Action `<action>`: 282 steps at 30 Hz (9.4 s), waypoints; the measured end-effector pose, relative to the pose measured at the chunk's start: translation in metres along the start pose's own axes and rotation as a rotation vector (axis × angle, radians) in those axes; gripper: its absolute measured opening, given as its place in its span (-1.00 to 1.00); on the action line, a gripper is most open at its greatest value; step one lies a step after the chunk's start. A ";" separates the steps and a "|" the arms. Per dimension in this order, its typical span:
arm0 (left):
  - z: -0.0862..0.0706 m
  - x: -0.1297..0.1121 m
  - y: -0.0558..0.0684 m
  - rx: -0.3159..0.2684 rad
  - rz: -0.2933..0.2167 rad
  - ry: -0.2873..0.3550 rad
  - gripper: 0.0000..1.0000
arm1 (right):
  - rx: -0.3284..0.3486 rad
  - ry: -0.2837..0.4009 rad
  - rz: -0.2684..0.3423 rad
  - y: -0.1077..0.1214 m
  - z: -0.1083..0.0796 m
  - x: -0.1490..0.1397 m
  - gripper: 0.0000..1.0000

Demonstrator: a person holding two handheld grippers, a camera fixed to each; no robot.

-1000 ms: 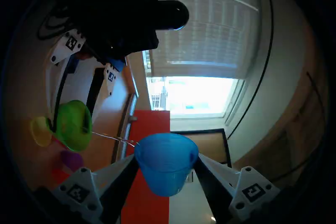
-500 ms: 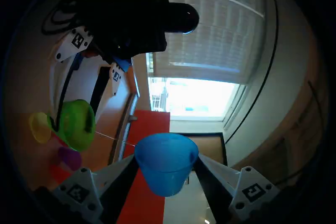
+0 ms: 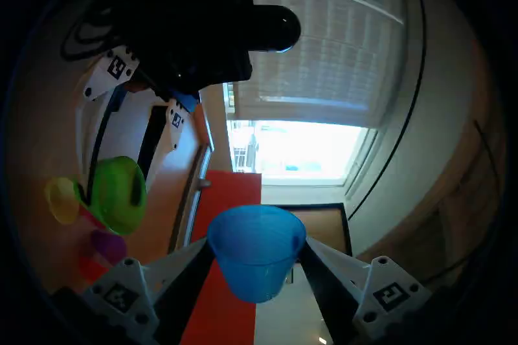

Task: Pour water

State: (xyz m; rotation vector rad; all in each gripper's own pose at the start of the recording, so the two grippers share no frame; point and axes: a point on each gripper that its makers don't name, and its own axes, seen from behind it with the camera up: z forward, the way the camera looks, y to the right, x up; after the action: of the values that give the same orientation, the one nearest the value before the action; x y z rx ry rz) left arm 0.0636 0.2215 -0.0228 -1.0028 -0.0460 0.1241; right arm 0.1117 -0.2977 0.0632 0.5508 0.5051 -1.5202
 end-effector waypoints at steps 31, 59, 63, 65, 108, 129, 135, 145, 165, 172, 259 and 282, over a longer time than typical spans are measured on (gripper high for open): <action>0.000 0.002 -0.004 0.014 0.004 -0.007 0.74 | 0.036 -0.019 0.846 -0.025 -0.018 -0.025 0.78; -0.002 0.001 -0.010 0.027 0.011 -0.026 0.73 | 0.170 0.011 1.525 -0.043 -0.032 -0.020 0.79; -0.003 -0.001 -0.012 0.030 0.013 -0.037 0.73 | 0.181 0.006 1.556 -0.047 -0.034 -0.021 0.79; -0.004 -0.002 -0.013 0.032 0.014 -0.042 0.73 | 0.184 0.002 1.557 -0.050 -0.035 -0.023 0.79; -0.019 -0.106 -0.038 0.015 0.051 -0.422 0.73 | 0.408 -0.242 1.448 -0.197 -0.081 -0.069 0.79; -0.025 -0.159 -0.032 -0.064 0.043 -0.641 0.73 | 0.526 -0.326 1.407 -0.256 -0.087 -0.081 0.79; -0.023 -0.168 -0.033 -0.071 0.029 -0.657 0.73 | 0.560 -0.337 1.403 -0.269 -0.087 -0.081 0.79; -0.021 -0.181 -0.035 -0.081 0.017 -0.680 0.73 | 0.579 -0.355 1.408 -0.283 -0.087 -0.084 0.79; -0.028 -0.186 -0.037 -0.086 -0.019 -0.662 0.73 | 0.608 -0.378 1.415 -0.307 -0.081 -0.083 0.79; -0.028 -0.186 -0.036 -0.085 -0.011 -0.663 0.73 | 0.623 -0.386 1.404 -0.314 -0.081 -0.081 0.79; -0.088 -0.193 -0.035 0.042 -0.037 -0.697 0.98 | 0.589 -0.528 1.433 -0.354 -0.151 -0.080 1.00; -0.135 -0.155 -0.046 0.331 -0.096 -0.485 0.98 | 0.305 -0.626 1.500 -0.333 -0.228 -0.089 0.99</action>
State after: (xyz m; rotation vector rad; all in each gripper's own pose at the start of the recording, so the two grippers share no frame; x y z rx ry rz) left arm -0.0736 0.0646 -0.0536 -0.6206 -0.5010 0.2756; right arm -0.2131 -0.0780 -0.0668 0.4445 -0.5886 -0.2284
